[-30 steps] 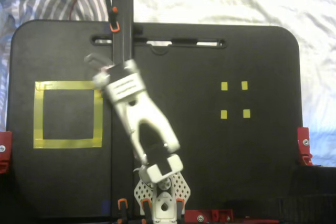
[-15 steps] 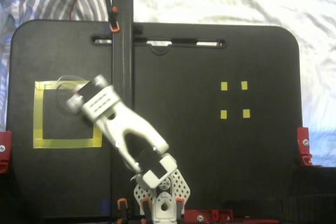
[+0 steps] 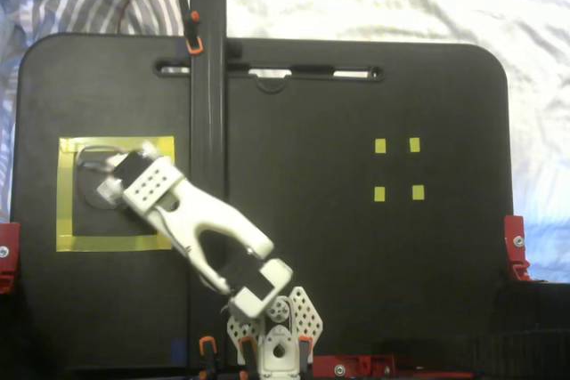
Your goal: Grasp a block and put it in the designated area.
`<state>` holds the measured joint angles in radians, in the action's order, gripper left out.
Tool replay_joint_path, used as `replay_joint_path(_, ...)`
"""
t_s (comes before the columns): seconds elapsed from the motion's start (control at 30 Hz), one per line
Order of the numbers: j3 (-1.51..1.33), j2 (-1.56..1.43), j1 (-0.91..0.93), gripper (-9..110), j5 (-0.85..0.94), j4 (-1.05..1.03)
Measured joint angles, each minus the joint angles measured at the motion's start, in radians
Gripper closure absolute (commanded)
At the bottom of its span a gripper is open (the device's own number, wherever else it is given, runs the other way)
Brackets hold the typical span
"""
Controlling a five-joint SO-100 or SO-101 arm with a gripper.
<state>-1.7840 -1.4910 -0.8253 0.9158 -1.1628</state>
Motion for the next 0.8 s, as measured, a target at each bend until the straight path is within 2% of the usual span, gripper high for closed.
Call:
replay_joint_path(0.37,0.0,0.141,-0.021,83,-0.026,0.077)
replay_joint_path(0.8,0.003,0.173,-0.023,82,-0.028,0.095)
